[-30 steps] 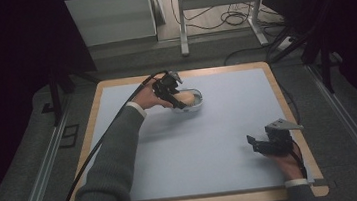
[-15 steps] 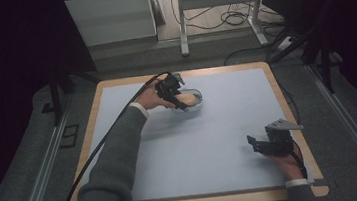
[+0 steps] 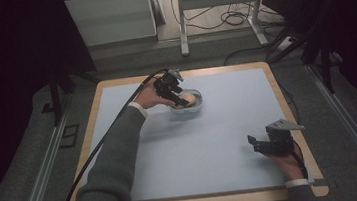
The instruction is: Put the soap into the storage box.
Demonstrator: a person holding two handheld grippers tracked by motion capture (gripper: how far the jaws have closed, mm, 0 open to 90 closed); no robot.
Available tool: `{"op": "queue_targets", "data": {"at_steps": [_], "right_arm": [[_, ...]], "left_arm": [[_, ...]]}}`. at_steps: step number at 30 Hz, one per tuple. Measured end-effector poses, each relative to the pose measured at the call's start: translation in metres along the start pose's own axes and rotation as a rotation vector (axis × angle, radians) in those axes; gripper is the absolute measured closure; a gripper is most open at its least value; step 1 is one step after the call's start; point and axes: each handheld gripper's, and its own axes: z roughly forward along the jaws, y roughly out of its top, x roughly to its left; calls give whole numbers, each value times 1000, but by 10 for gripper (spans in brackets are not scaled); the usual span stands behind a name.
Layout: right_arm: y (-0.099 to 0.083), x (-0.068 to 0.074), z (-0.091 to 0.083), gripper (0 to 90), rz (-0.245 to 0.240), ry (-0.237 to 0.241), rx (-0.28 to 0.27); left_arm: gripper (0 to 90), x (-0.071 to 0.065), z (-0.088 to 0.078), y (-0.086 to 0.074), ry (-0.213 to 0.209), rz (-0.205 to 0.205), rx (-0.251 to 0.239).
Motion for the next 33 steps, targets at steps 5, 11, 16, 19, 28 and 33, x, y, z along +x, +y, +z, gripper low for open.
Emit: {"op": "queue_targets", "data": {"at_steps": [5,11,16,19,28,33], "right_arm": [[0,0,0,185,4,0,-3],[1,0,0,185,1,5,-6],[3,2,3,185,-7,12,-5],[3,3,4,185,-9,12,-2],[-1,1,-3,185,2,-1,-3],[-2,-1,-5,185,8,-9,-4]], "left_arm": [[308,-7,-7,-6,-4,-2,-12],[305,-18,-23,-16,0,-2,-44],[304,-24,-33,-24,-8,-6,-60],[301,-27,-37,-30,-8,-9,-62],[281,-42,-46,-51,0,-29,-68],[274,-53,-50,-61,13,-53,-74]]}}
